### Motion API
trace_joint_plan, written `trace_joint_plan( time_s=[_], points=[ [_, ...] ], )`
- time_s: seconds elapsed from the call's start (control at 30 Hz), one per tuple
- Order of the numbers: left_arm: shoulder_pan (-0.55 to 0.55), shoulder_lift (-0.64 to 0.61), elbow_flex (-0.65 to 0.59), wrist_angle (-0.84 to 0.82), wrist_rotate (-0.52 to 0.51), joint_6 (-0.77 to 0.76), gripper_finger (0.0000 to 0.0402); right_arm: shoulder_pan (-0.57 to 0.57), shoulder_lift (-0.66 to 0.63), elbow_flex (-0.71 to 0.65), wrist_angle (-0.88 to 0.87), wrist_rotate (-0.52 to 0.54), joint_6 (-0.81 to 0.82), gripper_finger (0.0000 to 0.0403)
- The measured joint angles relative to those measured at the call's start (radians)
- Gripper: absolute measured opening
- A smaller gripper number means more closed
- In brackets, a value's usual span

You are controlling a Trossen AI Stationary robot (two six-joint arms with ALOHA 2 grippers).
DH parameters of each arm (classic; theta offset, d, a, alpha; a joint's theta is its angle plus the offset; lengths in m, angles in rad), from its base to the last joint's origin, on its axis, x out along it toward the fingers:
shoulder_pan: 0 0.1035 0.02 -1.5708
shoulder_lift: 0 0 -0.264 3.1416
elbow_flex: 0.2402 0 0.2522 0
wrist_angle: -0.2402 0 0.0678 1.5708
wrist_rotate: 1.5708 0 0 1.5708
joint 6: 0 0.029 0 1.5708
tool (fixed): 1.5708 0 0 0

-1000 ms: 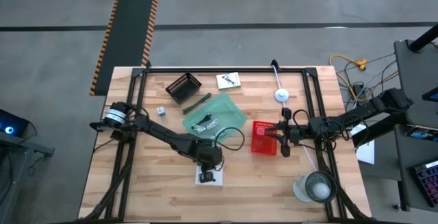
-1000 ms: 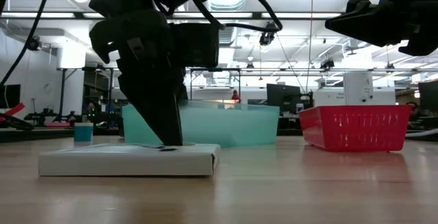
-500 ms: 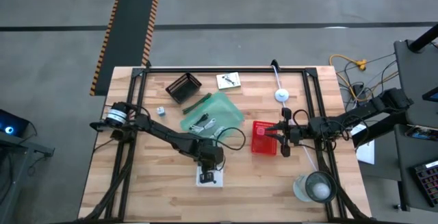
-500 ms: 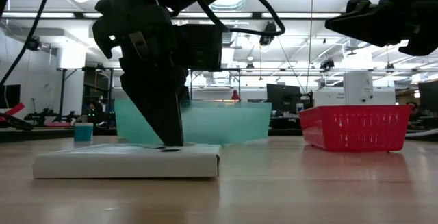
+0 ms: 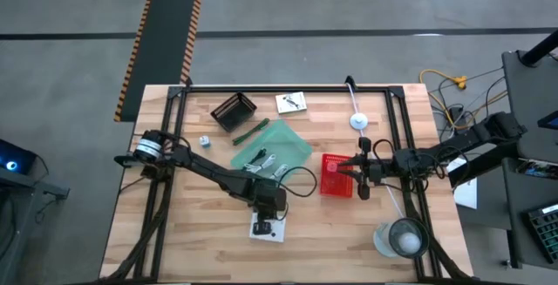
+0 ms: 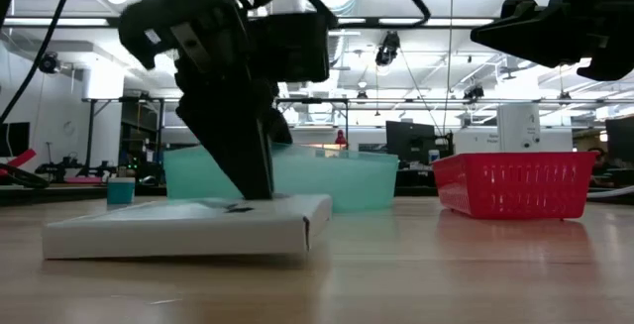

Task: Pick and place items into bin
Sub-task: Put the bottom white card reader box into the black bin

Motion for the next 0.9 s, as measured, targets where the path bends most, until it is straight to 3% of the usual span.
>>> trace_joint_plan(
  time_s=[0.53,0.9],
  points=[
    [0.006,-0.066,0.041,0.007,-0.006,0.061,0.0001,0.000,0.000,0.000,-0.001,0.000,0.000,0.0068],
    [0.032,-0.196,0.059,0.006,-0.029,0.053,0.0001,0.000,0.000,0.000,-0.016,0.000,0.000,0.0068]
  ],
)
